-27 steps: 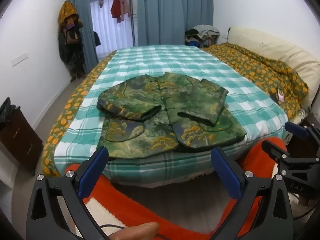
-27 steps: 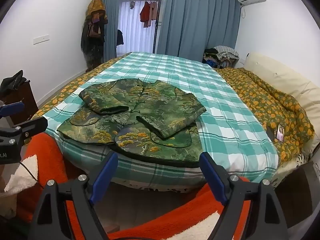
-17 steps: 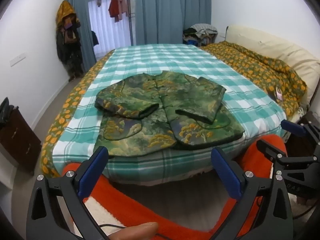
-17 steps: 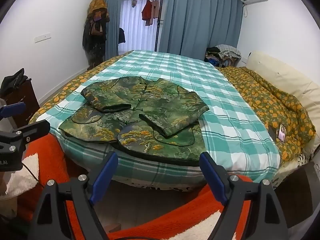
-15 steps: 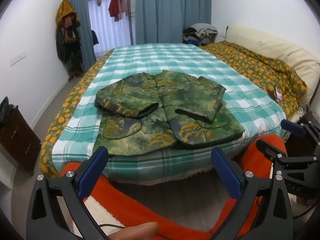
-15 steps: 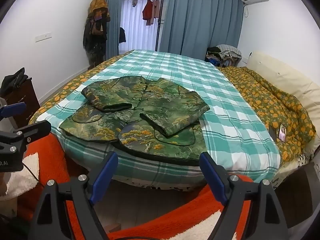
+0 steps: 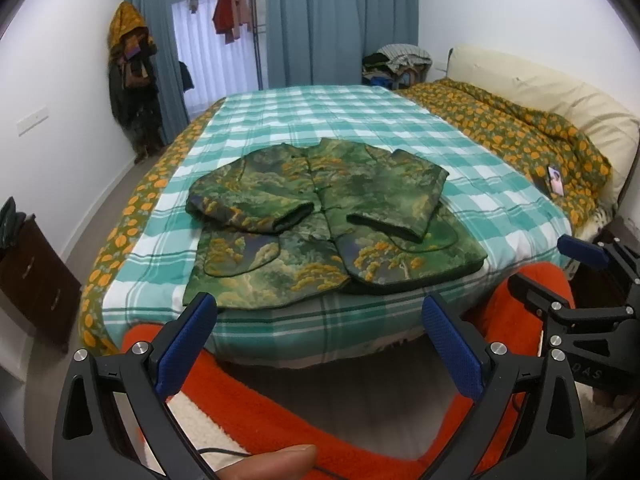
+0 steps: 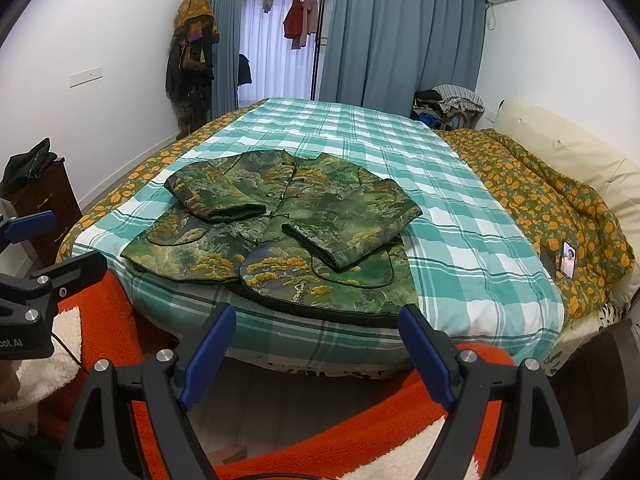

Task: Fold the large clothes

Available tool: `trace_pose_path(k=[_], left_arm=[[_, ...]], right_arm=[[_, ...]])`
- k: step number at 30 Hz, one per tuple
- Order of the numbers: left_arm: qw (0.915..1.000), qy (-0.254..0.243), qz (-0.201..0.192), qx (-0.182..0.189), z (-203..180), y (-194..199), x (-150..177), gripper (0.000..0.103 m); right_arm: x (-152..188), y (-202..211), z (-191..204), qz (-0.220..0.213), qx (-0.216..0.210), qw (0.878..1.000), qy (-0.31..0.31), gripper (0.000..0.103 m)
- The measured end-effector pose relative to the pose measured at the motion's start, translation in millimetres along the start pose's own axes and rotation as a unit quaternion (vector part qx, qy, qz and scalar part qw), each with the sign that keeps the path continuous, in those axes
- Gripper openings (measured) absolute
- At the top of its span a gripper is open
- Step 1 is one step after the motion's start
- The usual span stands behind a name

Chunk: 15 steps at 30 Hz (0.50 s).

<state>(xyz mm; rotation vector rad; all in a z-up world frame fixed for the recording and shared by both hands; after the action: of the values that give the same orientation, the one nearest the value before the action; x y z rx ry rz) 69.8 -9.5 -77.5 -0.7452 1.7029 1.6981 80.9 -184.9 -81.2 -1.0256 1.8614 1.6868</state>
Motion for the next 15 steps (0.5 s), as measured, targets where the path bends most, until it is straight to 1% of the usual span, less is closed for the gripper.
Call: trace_pose_path(k=[15], left_arm=[[1.0, -0.006, 0.002, 0.0, -3.8, -0.7, 2.9, 0.102]], right_arm=[[4.7, -4.0, 2.7, 0.009, -0.004, 1.0, -0.003, 0.085]])
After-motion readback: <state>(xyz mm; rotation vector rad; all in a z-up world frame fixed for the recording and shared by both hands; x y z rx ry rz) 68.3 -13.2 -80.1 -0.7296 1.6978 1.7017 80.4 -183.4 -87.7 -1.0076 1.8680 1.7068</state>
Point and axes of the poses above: each gripper's, at about its wrist camera, not at the fingertips, and y roughly against the way its jaws point, z to its left, x to its underside, the point moved 10 cm from there along -y, roughly the way its jaws point, and after that the axes turned 1 degree about y, right-handed, at the moved point
